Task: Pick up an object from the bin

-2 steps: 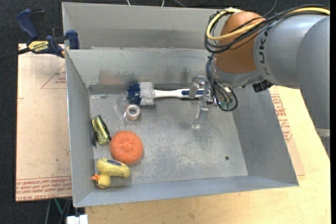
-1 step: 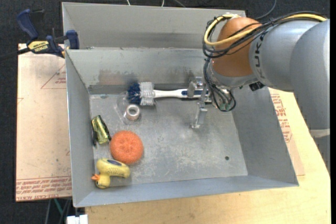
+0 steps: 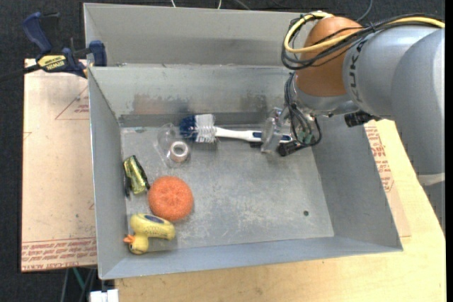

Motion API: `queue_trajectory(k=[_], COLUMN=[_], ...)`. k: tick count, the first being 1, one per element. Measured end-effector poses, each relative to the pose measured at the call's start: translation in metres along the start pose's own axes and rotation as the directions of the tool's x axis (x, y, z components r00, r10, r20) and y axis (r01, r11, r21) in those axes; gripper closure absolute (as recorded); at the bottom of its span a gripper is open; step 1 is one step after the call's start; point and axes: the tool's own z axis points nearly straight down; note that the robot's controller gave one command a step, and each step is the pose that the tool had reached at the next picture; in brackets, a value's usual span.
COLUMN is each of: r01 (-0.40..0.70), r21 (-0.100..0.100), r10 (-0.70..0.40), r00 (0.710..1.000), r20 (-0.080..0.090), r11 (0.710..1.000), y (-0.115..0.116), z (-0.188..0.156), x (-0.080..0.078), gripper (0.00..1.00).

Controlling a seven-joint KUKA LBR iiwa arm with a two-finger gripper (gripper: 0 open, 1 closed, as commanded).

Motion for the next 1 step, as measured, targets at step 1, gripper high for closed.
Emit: queue_trajectory(k=[1], r01=[0.0], r21=[0.0], r10=[0.0], r00=[1.0], r20=[0.0], r11=[1.0], y=[0.0], z=[0.0], x=[0.0], gripper=[1.0])
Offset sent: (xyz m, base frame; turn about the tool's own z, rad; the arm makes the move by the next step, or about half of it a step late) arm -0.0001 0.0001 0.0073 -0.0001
